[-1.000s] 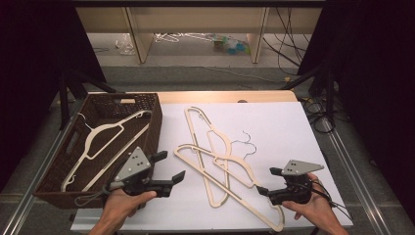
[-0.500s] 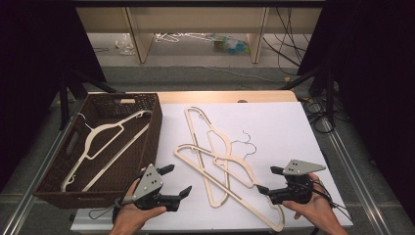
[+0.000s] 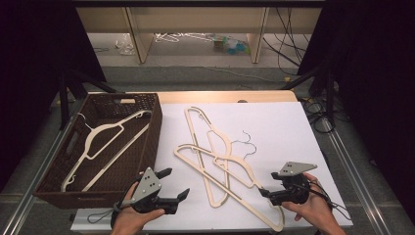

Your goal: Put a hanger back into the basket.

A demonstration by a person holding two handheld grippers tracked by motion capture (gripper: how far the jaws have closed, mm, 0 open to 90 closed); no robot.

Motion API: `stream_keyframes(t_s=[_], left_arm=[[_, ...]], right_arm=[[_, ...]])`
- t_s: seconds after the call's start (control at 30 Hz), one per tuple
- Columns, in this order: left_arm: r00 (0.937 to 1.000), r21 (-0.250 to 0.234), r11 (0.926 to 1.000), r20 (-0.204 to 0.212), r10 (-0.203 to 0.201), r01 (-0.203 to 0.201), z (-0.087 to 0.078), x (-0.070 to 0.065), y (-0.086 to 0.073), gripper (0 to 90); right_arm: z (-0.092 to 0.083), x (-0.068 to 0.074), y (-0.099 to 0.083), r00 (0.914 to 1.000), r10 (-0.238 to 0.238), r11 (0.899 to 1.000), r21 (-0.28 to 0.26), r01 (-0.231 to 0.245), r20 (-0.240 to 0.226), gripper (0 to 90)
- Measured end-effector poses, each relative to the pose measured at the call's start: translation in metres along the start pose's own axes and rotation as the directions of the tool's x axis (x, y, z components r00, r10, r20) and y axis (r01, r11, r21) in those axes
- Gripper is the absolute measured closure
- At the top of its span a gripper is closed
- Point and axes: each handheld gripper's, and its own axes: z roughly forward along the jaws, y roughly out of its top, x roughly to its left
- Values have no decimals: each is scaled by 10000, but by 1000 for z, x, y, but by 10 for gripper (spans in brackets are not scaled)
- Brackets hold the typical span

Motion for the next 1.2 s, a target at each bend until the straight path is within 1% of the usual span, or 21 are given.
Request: stream_keyframes(t_s=[0.03,0.1,0.13,0.17,0.2,0.23,0.4,0.5,0.53,0.6,0.63,0.7,0.77,0.87,0.9,0.97,1.03,1.07,1.1,1.13,1.2], left_arm=[[10000,11,10000,33,-21,21,1,-1,0,174],[10000,-16,10000,35,93,-93,1,-1,0,174],[10000,30,10000,-26,64,-64,1,-2,-1,175],[10000,37,10000,-22,93,-93,1,-2,-1,175],[10000,60,10000,13,-2,2,1,-2,-1,175],[10000,93,9999,-10,75,-75,1,-1,-2,175],[10000,170,9999,96,-19,18,4,0,-4,175],[9999,200,9997,55,127,-128,4,-1,-4,180],[9999,200,9997,55,127,-128,4,-1,-4,182],[9999,186,9998,121,85,-88,4,-1,-4,182],[9999,198,9997,123,102,-104,4,-1,-4,182],[9998,213,9997,144,109,-112,5,-1,-5,182],[9998,137,9997,50,201,-202,5,-1,-4,184],[9998,135,9998,63,173,-174,5,-1,-5,185],[9997,172,9996,56,243,-244,6,-1,-6,185],[9998,192,9996,39,192,-192,6,-1,-6,185],[9998,165,9997,30,202,-202,7,-1,-5,186],[9995,179,9994,32,301,-302,7,-1,-6,186],[9998,143,9998,61,166,-167,8,-2,-6,187],[9997,186,9995,77,246,-248,8,-1,-6,187],[9997,200,9995,29,249,-250,7,-2,-6,187]], right_arm=[[2,-2,-1,9998,163,9990,412,-169,138,311],[2,-2,-1,9997,198,9984,529,-207,168,325],[4,-4,0,9997,199,9951,964,-212,147,371],[4,-4,0,9997,199,9951,964,-212,147,371],[5,-4,1,9995,280,9922,1211,-296,142,380],[6,-4,1,9993,351,9892,1417,-367,140,394],[20,-6,9,9990,387,9802,1952,-335,-227,474],[26,-2,12,9992,156,9575,2885,-43,-368,535],[26,-2,12,9992,156,9575,2885,-43,-368,535],[28,-1,12,9994,-157,9458,3239,245,-297,557],[28,0,14,9996,-69,9400,3409,156,-268,573],[31,0,17,9996,-237,9302,3661,271,-137,620],[32,-1,19,9996,-237,9251,3788,275,-147,635],[33,-2,20,9997,-215,9221,3862,249,-132,642],[34,-1,21,9996,-254,9153,4020,263,-76,641],[34,0,22,9995,-293,9139,4048,297,-72,640],[36,0,24,9990,-446,9061,4207,442,-89,649],[36,1,25,9996,-291,9005,4339,274,-29,655],[37,0,27,9993,-374,8930,4486,372,-84,671],[38,-1,28,9991,-404,8895,4551,413,-116,683],[40,-3,31,9989,-450,8796,4736,440,-91,749]])
